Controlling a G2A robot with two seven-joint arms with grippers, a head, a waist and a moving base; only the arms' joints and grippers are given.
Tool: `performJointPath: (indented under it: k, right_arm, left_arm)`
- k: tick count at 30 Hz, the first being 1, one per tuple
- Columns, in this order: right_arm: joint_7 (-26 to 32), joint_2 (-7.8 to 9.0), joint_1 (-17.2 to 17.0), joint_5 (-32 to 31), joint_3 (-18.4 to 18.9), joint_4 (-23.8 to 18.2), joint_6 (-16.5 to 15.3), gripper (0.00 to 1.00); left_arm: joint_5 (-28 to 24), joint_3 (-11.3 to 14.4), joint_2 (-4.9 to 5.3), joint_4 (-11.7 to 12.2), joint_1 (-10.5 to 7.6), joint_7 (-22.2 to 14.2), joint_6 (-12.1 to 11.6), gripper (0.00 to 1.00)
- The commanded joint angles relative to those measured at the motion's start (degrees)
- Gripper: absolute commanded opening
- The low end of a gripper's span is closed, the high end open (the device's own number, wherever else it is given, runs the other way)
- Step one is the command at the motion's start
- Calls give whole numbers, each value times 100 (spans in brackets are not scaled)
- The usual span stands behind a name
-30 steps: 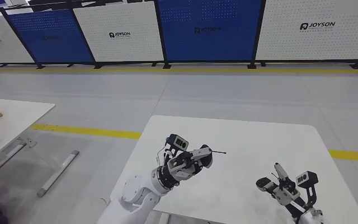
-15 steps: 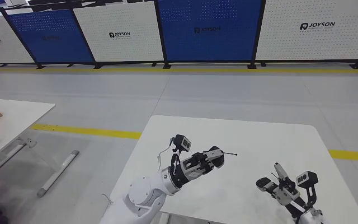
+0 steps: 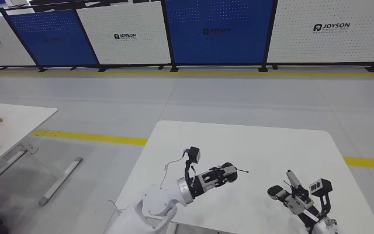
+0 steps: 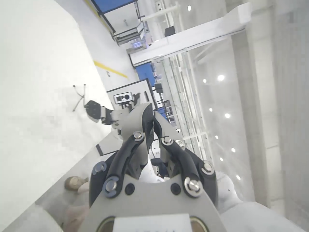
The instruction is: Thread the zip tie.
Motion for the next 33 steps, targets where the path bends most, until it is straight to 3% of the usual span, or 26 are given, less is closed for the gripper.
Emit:
performJointPath:
  k: [1,5,10,21,24,29,33]
  right_arm:
    - [0,0,0,0,0,0,0,100]
    - [0,0,0,0,0,0,0,100]
    - [0,0,0,0,0,0,0,100]
    - [0,0,0,0,0,0,0,100]
    - [0,0,0,0,0,0,0,100]
    - [0,0,0,0,0,0,0,100]
    - [0,0,0,0,0,0,0,100]
  left_arm:
    - [85,66,-4,183,-28,20,14,0]
    - [593,304,-17,435,-115,130,32,0]
    - [838,549,-46,672,-273,158,159,0]
    - [687,574,-64,674,-278,259,105,0]
    - [746,543,-63,798,-284,392,74,0]
    - [339,285,-17,1320,-320,-5,-178,0]
    - [470,360,21,1641,-447,-692,-203,0]
